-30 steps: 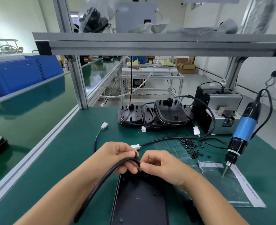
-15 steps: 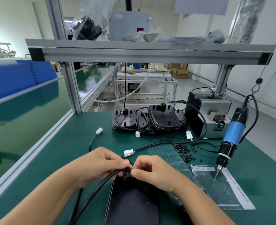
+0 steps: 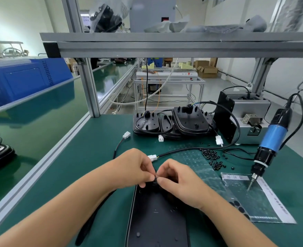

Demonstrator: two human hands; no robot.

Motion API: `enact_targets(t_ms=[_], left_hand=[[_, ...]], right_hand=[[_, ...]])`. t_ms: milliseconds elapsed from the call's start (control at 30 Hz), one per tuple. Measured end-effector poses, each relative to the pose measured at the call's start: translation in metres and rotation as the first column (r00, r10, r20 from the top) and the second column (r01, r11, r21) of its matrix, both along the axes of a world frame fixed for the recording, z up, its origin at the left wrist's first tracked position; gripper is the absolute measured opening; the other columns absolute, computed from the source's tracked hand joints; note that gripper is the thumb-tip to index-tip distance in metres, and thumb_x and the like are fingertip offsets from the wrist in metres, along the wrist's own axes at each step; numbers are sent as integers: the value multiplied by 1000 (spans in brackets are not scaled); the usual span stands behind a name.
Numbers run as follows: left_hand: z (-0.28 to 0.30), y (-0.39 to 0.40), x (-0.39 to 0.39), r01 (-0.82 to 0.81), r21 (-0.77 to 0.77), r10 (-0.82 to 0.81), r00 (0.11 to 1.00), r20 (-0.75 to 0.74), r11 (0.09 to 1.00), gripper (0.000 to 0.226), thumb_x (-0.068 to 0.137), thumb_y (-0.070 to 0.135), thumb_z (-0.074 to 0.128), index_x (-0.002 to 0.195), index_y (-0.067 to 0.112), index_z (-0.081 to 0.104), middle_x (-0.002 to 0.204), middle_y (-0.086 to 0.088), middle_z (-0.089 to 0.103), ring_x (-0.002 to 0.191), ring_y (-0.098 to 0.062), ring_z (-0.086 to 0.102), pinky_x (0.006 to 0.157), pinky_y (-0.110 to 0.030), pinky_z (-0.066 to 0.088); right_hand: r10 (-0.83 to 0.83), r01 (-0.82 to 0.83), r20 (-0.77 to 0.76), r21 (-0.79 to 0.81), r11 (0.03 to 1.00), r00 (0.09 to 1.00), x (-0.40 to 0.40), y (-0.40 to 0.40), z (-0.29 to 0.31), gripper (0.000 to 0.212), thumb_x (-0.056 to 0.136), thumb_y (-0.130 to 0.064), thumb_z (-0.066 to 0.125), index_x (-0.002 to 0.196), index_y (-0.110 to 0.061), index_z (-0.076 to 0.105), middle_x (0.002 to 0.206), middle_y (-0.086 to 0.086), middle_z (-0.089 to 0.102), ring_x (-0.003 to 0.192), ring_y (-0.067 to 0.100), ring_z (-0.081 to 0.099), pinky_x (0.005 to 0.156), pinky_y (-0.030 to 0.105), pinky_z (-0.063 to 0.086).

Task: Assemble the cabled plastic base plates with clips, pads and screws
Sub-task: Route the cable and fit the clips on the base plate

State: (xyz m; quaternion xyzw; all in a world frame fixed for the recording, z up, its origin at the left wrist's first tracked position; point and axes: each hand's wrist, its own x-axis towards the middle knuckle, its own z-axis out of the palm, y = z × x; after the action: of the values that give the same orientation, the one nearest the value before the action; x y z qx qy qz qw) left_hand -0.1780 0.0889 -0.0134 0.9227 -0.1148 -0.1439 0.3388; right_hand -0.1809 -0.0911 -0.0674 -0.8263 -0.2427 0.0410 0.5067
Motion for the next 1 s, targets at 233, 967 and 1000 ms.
enact_targets(t_ms=[233,967,1000], left_hand=[[-8,8,-1,-14,-169,4,998,-59,986,7,77,10,70,74,14,74,64,-9,67,56,-11,55,48,-13,38],[85,-70,24,108,288,-221,891,397,952,11,85,28,66,86,22,76,69,15,62,65,1,55,57,-13,39],[86,-90,29,143,303,-265,871,413,942,11,85,26,66,85,19,75,69,13,62,69,-5,57,58,-15,39]], right_hand=[[50,-49,24,-30,998,998,4,-2,-1,5,88,-11,65,88,-15,62,80,-8,64,70,-1,55,71,14,44],[0,4,-34,129,992,999,-1,-5,-1,5,86,-7,66,89,-11,67,83,-6,70,75,-2,62,75,16,47],[10,-4,-38,135,991,999,-2,-8,1,8,87,-6,65,89,-14,68,87,-5,71,81,0,64,79,18,49]])
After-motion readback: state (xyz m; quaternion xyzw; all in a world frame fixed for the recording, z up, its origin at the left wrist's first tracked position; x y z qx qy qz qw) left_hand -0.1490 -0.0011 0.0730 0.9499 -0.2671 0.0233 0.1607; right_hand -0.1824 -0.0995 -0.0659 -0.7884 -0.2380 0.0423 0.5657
